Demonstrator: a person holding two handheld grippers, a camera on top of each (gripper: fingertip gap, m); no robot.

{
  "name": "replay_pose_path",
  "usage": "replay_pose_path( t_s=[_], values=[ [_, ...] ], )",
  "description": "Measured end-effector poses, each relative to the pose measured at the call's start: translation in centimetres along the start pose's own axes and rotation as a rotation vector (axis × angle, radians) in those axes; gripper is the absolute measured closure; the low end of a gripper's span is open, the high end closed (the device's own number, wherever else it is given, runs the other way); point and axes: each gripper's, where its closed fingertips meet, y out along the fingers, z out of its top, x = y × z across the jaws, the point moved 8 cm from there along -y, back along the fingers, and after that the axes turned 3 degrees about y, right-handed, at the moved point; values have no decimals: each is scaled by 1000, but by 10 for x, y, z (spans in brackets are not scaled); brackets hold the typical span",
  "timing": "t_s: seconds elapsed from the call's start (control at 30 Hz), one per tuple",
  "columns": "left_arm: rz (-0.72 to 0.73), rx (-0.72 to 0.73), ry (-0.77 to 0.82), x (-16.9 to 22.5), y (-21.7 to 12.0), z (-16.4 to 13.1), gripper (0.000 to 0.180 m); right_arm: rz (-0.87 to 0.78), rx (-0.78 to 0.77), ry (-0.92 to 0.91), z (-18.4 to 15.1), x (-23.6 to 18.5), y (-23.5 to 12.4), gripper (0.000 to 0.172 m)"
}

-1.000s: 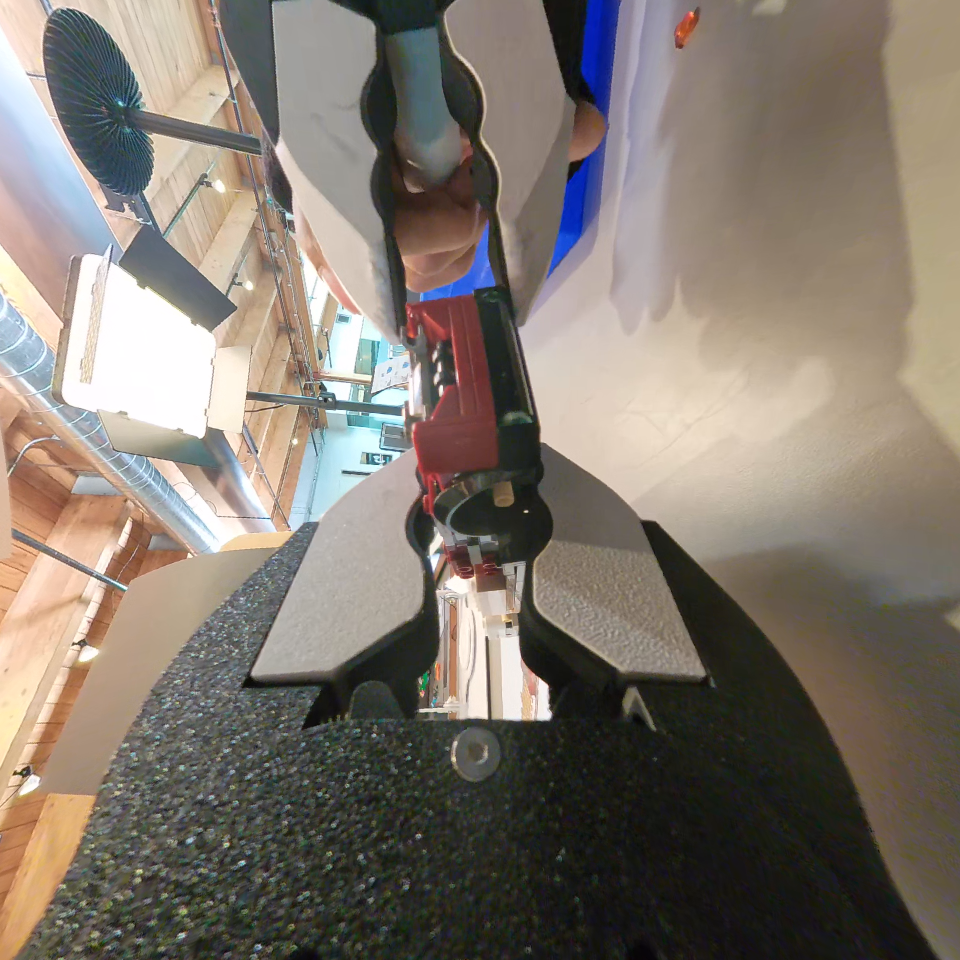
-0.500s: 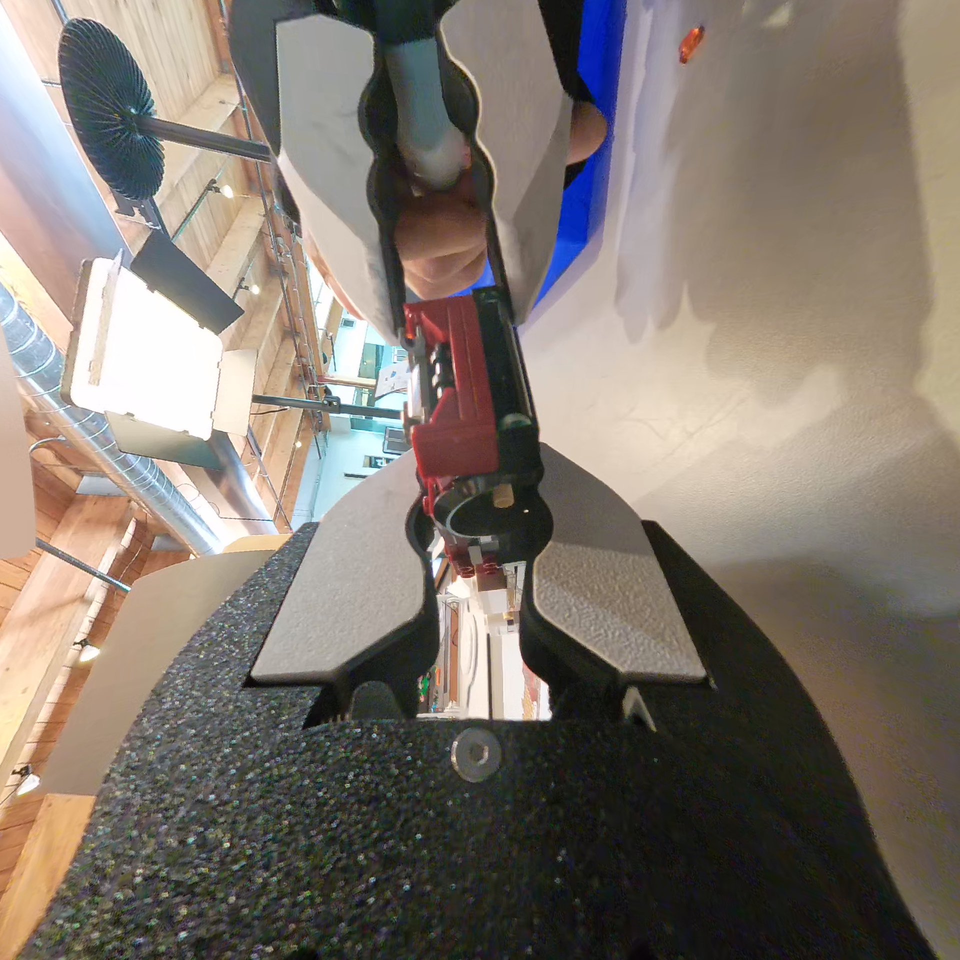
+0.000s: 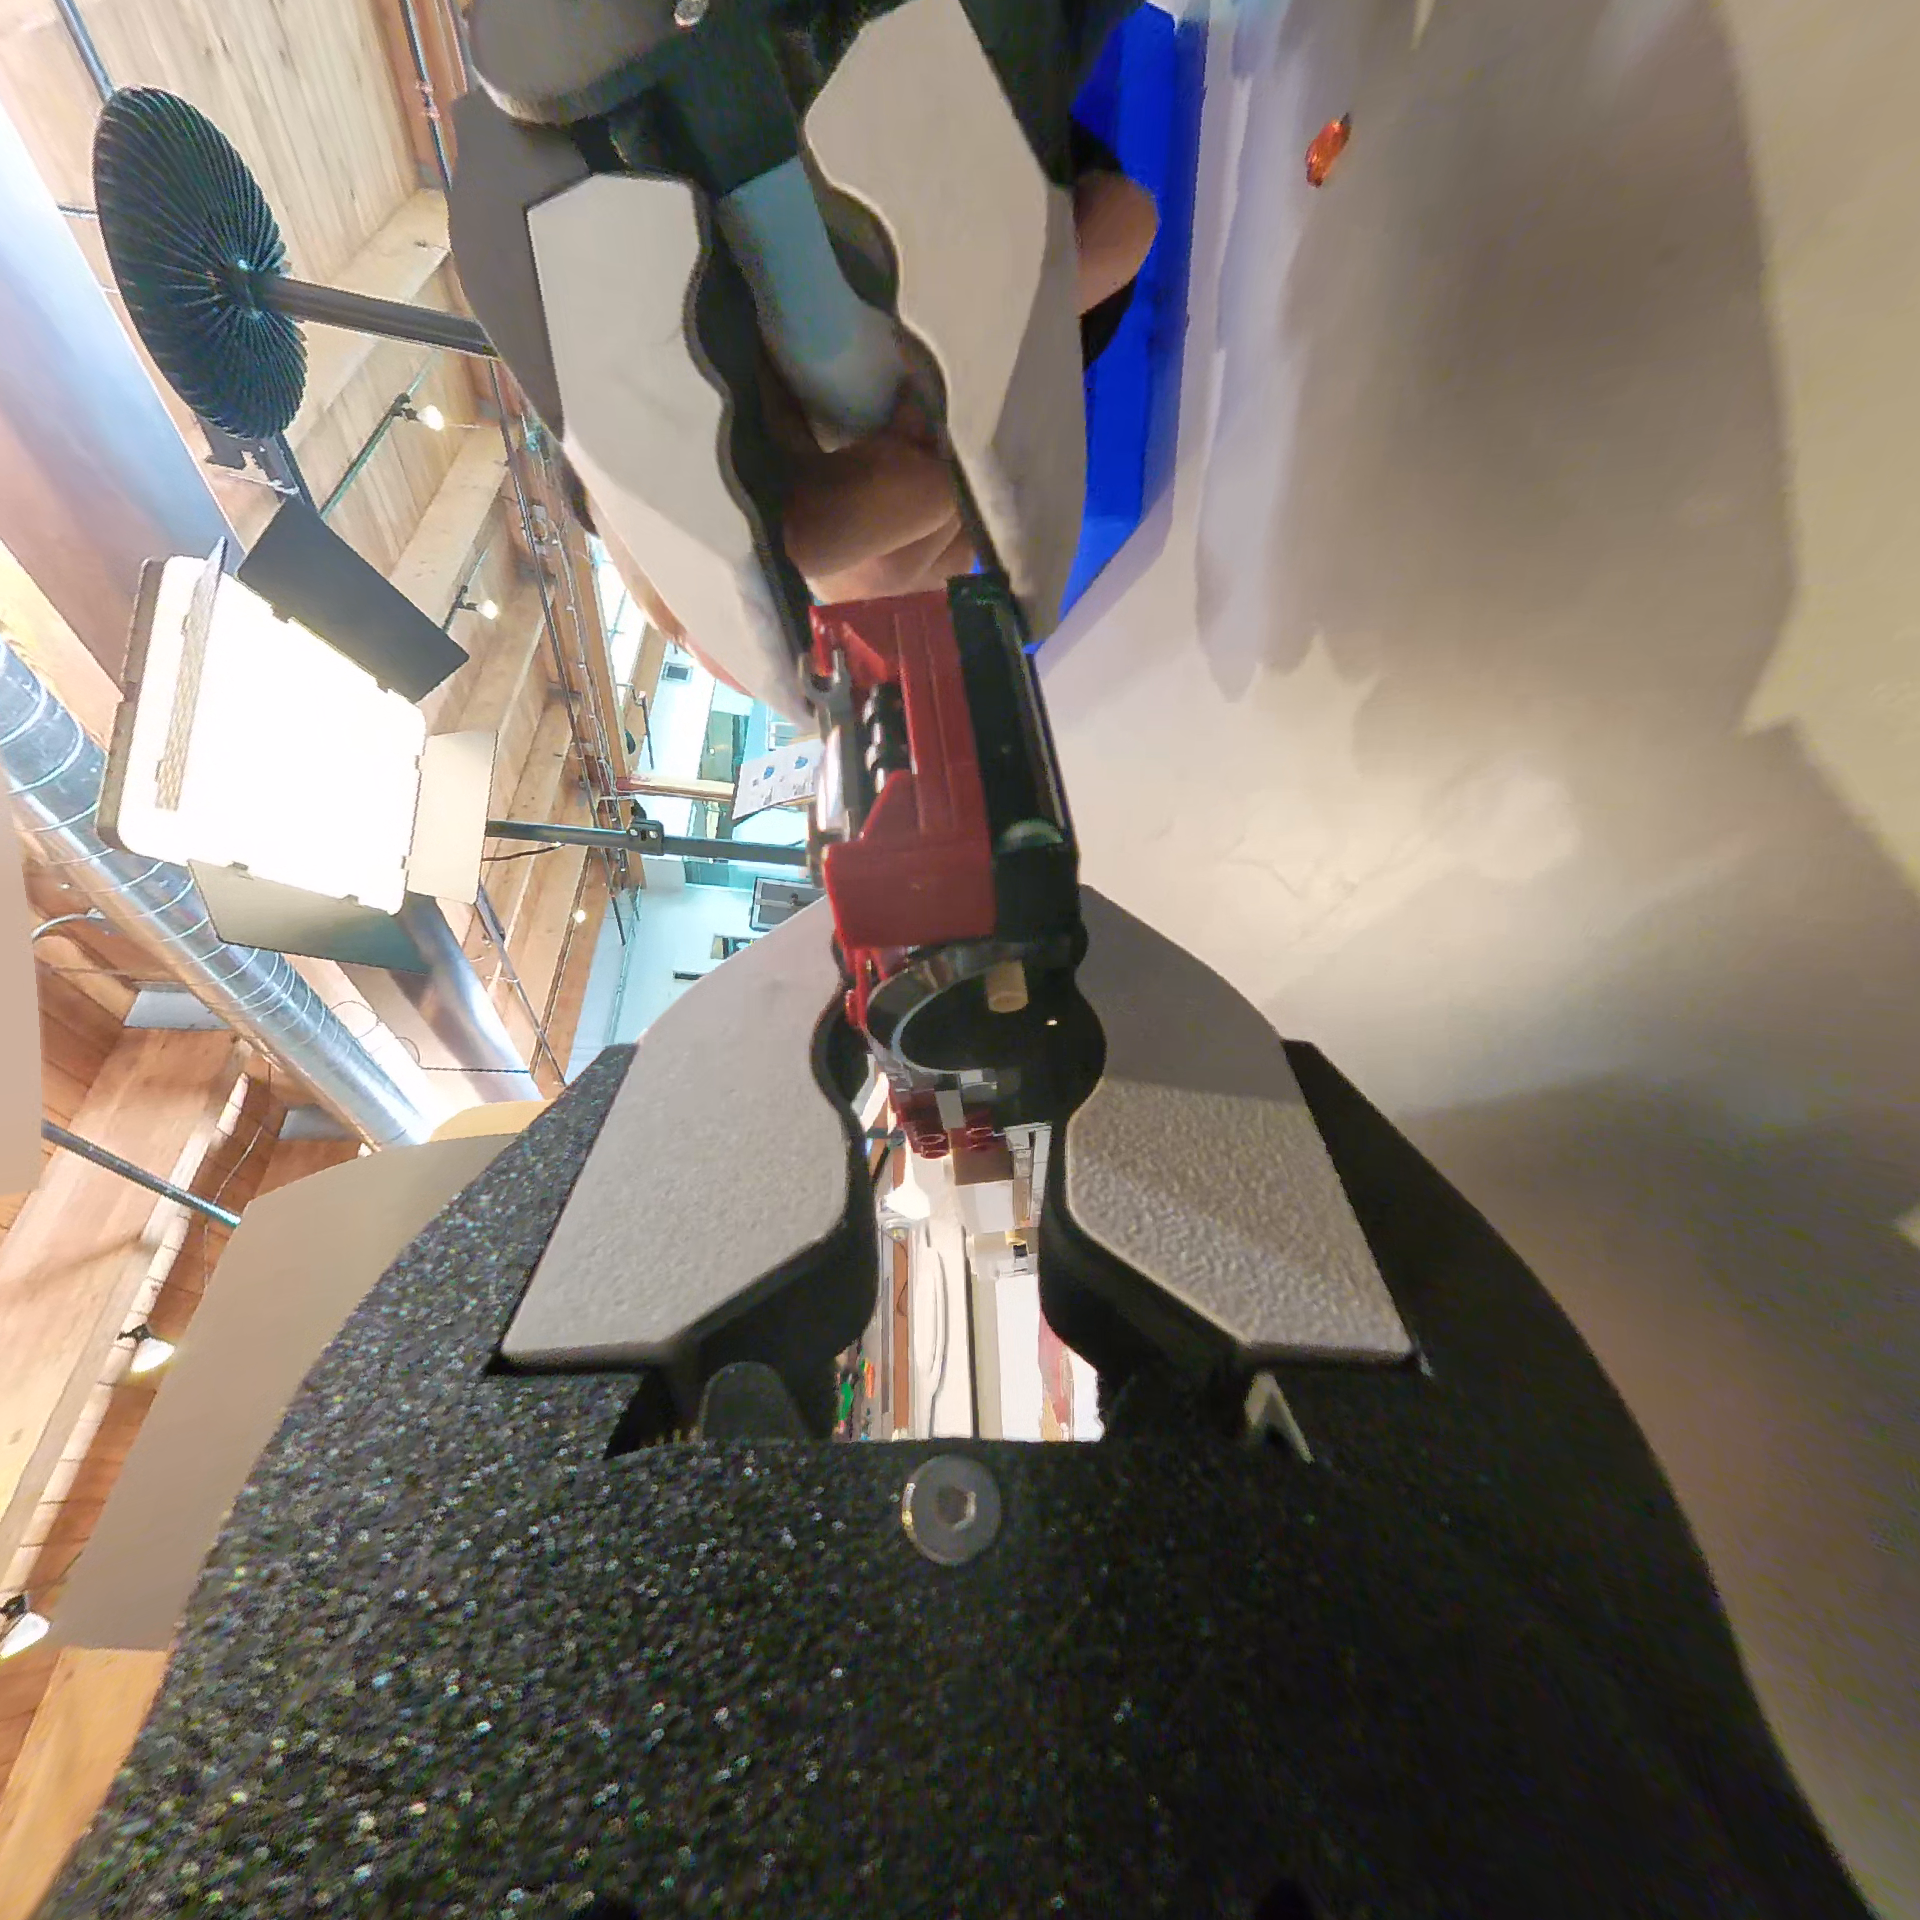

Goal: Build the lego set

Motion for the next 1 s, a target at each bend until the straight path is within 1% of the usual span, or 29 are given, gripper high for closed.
replay_pose_path(
  t_s=[0.3, 0.37, 0.5, 0.57, 0.67, 0.73, 0.83, 1.0],
  values=[
    [-38, 21, -23, 2, -1, 1, 148, -35, -53, -162, 4, -5, 1, 147],
    [-60, 33, -25, 4, 0, 2, 148, -50, -48, -195, 6, -6, 1, 159],
    [-52, 12, -8, 4, 1, 1, 148, -51, -66, -204, 4, -6, 1, 158],
    [-41, 16, -28, 3, 1, 1, 147, -50, -50, -160, 3, -4, 0, 156],
    [-28, 22, -54, 1, 0, -1, 147, -24, -51, -88, 0, -1, -1, 141],
    [-11, 38, -110, -1, -1, -3, 147, -15, -19, 2, -1, 4, -3, 134],
    [7, 73, -198, -4, -2, -5, 147, -25, 56, 133, 2, 11, -5, 132],
    [-9, 109, -239, -4, -1, -2, 147, -22, 84, 199, 5, 13, -5, 130]
  ],
)
